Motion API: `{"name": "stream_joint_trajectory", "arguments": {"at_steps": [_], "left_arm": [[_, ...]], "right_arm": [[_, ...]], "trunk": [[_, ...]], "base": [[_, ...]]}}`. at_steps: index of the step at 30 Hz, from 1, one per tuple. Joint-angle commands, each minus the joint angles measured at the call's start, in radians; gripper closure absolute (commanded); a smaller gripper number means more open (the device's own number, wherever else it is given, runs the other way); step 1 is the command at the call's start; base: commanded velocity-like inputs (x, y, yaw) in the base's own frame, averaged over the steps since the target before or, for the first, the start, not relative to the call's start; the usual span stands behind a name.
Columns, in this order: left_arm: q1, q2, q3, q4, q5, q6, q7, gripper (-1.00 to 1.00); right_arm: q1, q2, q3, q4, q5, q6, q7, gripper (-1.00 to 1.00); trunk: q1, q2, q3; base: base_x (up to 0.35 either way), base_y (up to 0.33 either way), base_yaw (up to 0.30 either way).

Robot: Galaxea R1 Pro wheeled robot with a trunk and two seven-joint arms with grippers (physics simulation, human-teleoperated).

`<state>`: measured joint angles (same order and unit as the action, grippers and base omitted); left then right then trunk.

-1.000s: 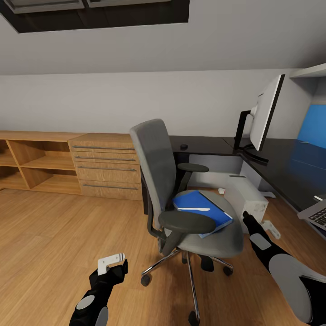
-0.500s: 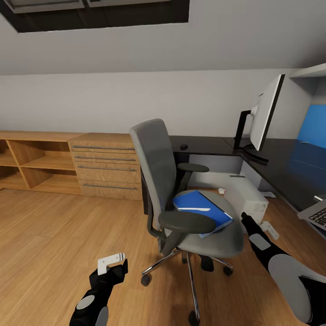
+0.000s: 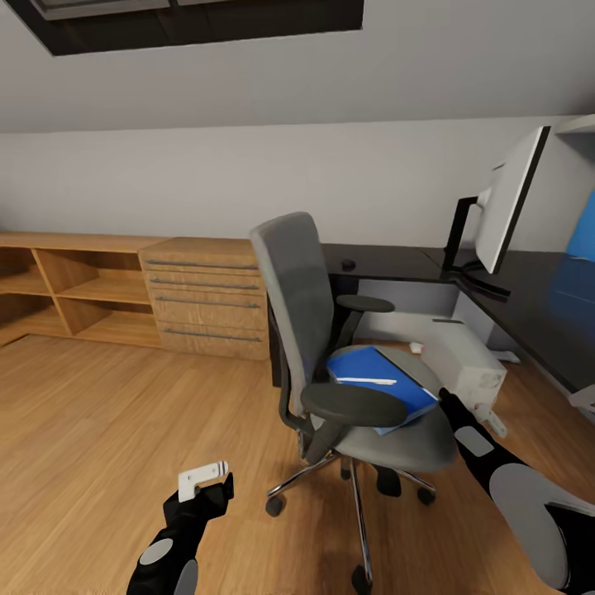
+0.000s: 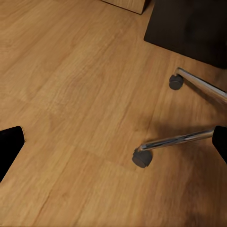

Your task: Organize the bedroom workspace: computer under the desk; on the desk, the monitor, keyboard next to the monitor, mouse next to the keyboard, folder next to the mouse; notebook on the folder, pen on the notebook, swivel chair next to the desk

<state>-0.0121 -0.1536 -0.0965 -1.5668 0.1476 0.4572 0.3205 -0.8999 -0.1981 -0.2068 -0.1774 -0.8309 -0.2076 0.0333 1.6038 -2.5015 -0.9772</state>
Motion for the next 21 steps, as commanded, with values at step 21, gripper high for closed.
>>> {"name": "stream_joint_trajectory", "arguments": {"at_steps": [21], "left_arm": [[0.000,0.000,-0.002,0.001,0.010,0.003,0.009,-1.00]], "right_arm": [[-0.001,0.023,0.003,0.002,-0.011,-0.003,0.005,-1.00]], "trunk": [[0.000,0.000,-0.014]], "base": [[0.000,0.000,0.112]]}}
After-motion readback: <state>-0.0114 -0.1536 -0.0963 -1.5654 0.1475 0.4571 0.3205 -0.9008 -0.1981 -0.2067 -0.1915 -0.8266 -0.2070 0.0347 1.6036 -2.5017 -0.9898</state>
